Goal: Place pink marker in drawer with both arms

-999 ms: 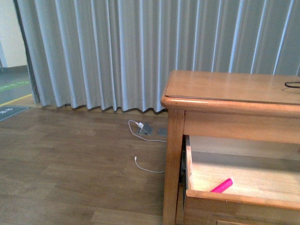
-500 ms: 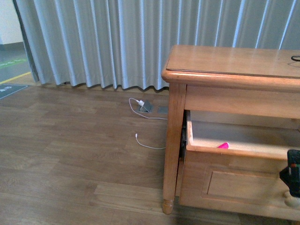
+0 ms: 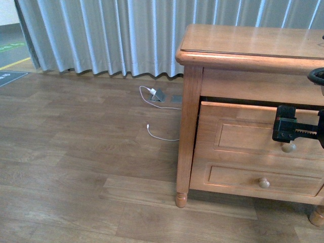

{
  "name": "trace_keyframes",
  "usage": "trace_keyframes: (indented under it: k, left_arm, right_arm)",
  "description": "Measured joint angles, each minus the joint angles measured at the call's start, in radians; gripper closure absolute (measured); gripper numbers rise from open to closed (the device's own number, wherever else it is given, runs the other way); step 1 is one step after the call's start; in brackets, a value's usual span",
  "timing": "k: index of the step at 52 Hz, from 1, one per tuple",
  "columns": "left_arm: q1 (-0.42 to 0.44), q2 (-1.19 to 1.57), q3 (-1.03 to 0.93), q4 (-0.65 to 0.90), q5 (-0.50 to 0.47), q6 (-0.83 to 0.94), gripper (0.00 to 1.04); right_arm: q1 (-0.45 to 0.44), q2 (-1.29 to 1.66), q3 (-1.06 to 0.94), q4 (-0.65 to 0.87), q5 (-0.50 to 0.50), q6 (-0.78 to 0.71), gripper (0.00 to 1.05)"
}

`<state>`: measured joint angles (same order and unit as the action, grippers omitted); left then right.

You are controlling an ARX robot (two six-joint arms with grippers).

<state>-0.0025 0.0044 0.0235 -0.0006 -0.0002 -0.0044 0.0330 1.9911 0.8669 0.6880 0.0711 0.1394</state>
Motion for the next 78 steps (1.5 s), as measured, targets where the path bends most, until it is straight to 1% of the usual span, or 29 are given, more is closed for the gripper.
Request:
trace_keyframes:
  k: [10,20,31,39,52,56,61,68,73,78]
  left_arm:
    - [0.0,0.0,0.0,0.0,0.0,0.0,0.06]
    - [0.0,0.0,0.0,0.0,0.0,0.0,0.06]
    - [0.0,0.0,0.0,0.0,0.0,0.0,0.06]
    - [0.0,0.0,0.0,0.0,0.0,0.0,0.06]
    - [0.0,0.0,0.0,0.0,0.0,0.0,0.06]
    - [0.0,0.0,0.0,0.0,0.0,0.0,0.06]
    - [0.0,0.0,0.0,0.0,0.0,0.0,0.06]
    - [0.0,0.0,0.0,0.0,0.0,0.0,0.06]
    - [0.0,0.0,0.0,0.0,0.0,0.0,0.06]
    - [0.0,0.0,0.0,0.0,0.0,0.0,0.06]
  right_arm:
    - [-0.014,0.088,0.087,0.048,-0.001,0.0,0.08]
    - [-0.027,0.127,0.099,0.1,0.006,-0.005,0.08]
    - [-0.06,0.113,0.063,0.125,-0.008,-0.029,0.08]
    - [-0.079,0.029,-0.007,0.085,-0.016,-0.036,0.08]
    - [-0.081,-0.23,-0.166,-0.055,-0.093,-0.023,0.08]
    - [-0.086,-0.338,-0.217,-0.129,-0.129,-0.024,0.08]
    - [-0.096,-0.482,-0.275,-0.24,-0.181,-0.032,0.08]
    - [-0.124,-0.737,-0.362,-0.431,-0.261,-0.042,0.08]
    - [-0.156,-0.926,-0.412,-0.554,-0.309,-0.057,0.08]
    - [-0.215,-1.119,-0.448,-0.691,-0.373,-0.072,0.08]
